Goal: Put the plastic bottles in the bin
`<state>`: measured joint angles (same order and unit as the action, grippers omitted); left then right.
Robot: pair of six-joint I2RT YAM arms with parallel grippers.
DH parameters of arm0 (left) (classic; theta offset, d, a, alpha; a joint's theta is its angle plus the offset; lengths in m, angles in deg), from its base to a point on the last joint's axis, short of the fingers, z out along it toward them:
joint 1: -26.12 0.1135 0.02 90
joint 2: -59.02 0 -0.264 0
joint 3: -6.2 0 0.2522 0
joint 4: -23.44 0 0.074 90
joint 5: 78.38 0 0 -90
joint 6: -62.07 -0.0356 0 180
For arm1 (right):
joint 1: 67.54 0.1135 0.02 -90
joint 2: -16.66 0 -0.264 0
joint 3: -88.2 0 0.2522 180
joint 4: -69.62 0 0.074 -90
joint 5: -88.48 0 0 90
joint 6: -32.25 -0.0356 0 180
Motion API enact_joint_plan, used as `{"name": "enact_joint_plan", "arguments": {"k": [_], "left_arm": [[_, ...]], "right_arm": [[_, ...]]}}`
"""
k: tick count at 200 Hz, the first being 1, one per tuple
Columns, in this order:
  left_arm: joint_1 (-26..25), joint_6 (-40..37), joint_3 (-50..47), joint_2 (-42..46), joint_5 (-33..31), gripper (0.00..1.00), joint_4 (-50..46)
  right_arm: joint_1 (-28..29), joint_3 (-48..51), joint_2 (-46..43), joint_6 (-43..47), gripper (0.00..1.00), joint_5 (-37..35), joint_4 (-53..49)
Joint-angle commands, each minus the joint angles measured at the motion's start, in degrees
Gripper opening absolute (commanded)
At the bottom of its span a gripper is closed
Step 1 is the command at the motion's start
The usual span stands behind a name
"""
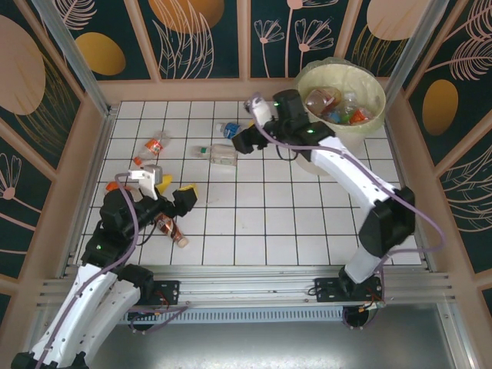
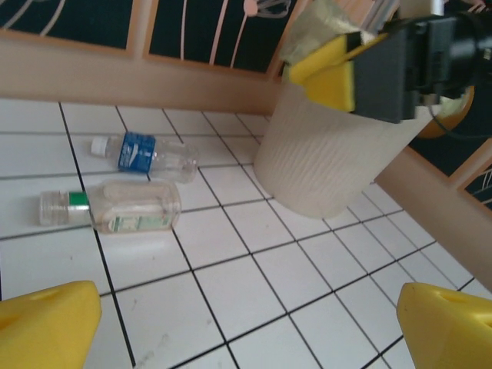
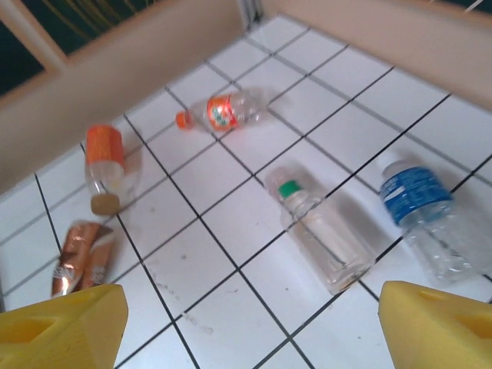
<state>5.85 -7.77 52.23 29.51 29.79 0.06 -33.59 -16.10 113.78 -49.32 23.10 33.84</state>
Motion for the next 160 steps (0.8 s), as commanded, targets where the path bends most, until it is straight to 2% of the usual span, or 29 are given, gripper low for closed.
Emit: {"name": "enact_joint_plan", "arguments": {"k": [1, 26, 35, 52, 78, 160], "left_arm": [[-0.1, -1.3, -2.0, 1.7, 2.1, 0.99, 2.4], [-0.1, -1.1, -2.1, 2.6, 1.8, 0.99, 2.0], [-0.1, -0.8, -2.4, 2.6, 2.3, 0.99, 2.2], [-0.1, -0.5, -2.6, 2.4, 2.8, 0.98, 2.0], [-0.1, -0.6, -2.5, 2.0, 2.9, 0.99, 2.1], [-0.2, -0.8, -2.6, 1.8, 2.7, 0.98, 1.8]], "right_arm": [[2.0, -4.9, 5.9, 5.4, 0.88, -4.1, -3.1], [2.5, -11.0, 14.9, 7.5, 0.91, -7.6, -6.2], [2.5, -12.9, 17.7, 8.0, 0.95, -8.9, -7.2], [2.5, -16.4, 22.5, 8.5, 0.98, -11.1, -8.3], [2.6, -20.5, 28.5, 8.4, 0.99, -12.5, -8.5], [3.7, -32.0, 39.9, 7.8, 0.98, -14.6, -10.8]]}}
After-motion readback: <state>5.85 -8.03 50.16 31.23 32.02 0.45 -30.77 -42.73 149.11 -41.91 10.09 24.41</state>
